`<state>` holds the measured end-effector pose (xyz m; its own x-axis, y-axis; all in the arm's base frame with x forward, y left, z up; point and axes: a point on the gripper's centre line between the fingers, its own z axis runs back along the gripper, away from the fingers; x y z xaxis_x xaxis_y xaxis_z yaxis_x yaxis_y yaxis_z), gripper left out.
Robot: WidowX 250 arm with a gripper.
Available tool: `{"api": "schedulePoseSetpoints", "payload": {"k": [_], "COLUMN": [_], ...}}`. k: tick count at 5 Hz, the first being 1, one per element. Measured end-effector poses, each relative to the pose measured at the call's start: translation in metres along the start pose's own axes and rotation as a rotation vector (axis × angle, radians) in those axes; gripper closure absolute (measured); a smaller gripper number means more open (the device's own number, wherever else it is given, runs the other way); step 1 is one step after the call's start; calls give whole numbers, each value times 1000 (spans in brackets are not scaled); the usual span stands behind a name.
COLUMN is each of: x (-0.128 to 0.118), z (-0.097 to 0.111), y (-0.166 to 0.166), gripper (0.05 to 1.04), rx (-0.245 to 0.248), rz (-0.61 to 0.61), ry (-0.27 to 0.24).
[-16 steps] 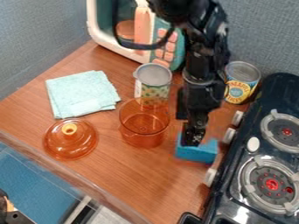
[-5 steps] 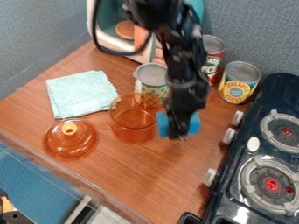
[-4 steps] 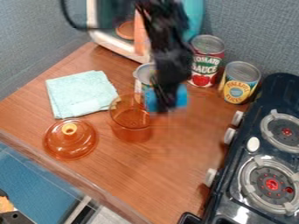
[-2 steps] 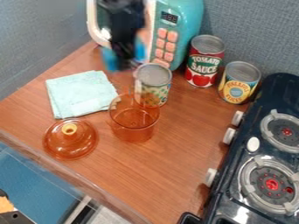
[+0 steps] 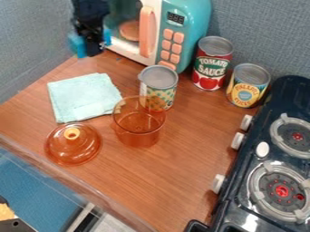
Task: Move the blue object on the upper left of the table
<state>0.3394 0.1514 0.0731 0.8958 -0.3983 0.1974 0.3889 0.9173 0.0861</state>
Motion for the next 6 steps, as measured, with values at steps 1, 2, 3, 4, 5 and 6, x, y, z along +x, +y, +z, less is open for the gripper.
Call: {"api": "schedulePoseSetpoints", "payload": {"k": [1,2,3,4,5,6], "x": [-7,-6,-1,0,-2,-3], "z": [-30,-52,-72,-87,-94,-93], "y": [25,38,46,56,63,64], "gripper": [782,782,782,782,720,413], "rx": [19,-3,-24,-34,-52,-76], "rz": [67,89,107,115,130,127], "ry": [20,26,33,66,75,76]}}
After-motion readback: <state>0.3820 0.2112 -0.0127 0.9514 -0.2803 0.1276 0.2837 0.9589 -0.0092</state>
